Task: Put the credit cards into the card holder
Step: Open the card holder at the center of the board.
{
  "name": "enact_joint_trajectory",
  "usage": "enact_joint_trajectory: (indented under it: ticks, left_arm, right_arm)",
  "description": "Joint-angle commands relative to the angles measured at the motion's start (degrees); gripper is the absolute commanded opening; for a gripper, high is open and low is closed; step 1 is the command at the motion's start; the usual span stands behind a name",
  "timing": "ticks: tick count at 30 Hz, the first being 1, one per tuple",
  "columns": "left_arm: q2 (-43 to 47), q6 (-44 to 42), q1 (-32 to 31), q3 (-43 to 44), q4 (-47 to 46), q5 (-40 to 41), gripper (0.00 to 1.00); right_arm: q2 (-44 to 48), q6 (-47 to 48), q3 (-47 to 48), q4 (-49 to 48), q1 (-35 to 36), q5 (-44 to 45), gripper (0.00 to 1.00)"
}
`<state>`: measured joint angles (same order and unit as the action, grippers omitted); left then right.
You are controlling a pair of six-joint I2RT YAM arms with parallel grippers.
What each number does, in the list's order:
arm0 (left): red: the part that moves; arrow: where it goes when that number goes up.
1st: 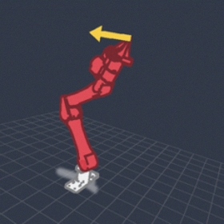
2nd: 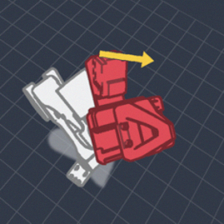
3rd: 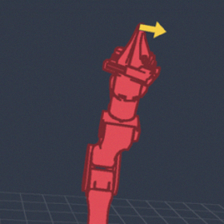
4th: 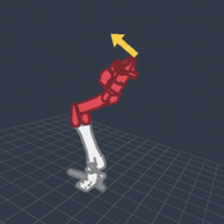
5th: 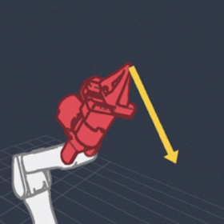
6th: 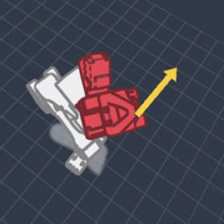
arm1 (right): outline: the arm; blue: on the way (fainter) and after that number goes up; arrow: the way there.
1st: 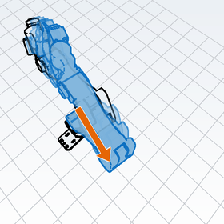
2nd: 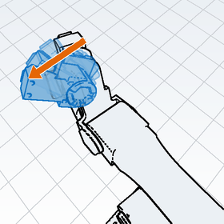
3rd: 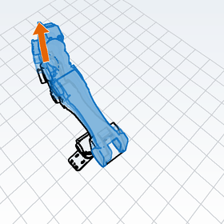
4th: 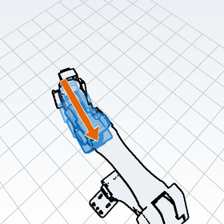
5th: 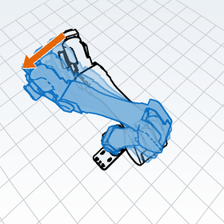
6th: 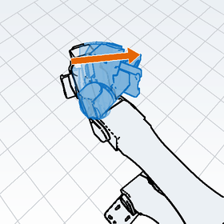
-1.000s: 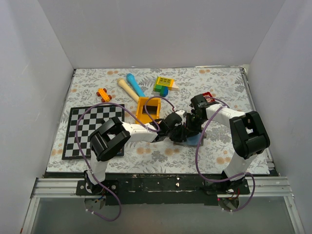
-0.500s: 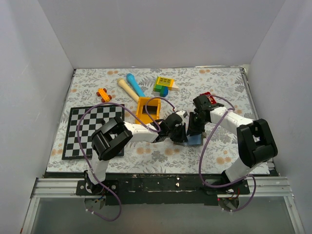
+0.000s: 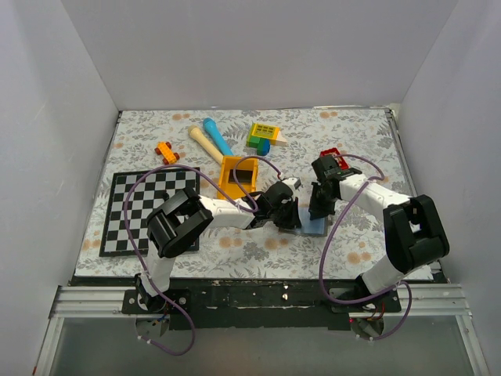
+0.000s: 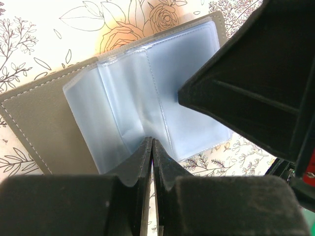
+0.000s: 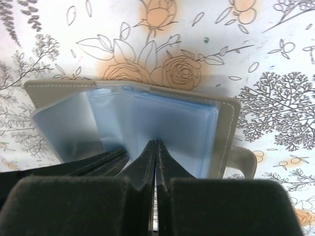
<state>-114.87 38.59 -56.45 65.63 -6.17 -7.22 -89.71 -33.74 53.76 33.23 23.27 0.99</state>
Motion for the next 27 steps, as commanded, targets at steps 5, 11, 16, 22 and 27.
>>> enact_joint_trajectory:
  ticks: [5, 11, 16, 22, 27]
  left_arm:
    - [3.7, -0.5, 2.4, -1.5, 5.0, 3.4, 0.03]
    - [8.4, -0.8, 4.5, -3.8, 5.8, 4.1, 0.04]
    - [11.9, -1.0, 5.0, -5.2, 5.8, 4.5, 0.05]
    - [14.4, -1.0, 5.3, -5.3, 8.0, 5.1, 0.05]
    - [18.8, -1.3, 5.4, -6.3, 8.7, 6.4, 0.06]
  right_arm:
    - [-2.0, -1.7, -0.3, 2.9, -0.3, 4.8, 0.01]
    - [-2.7, -1.4, 0.1, 2.9, -0.4, 4.2, 0.01]
    - [-2.8, -1.2, 0.2, 2.7, -0.4, 4.1, 0.01]
    - [-3.0, -1.1, 0.4, 2.6, -0.4, 3.6, 0.01]
    - [-2.8, -0.8, 0.5, 2.5, -0.4, 3.3, 0.01]
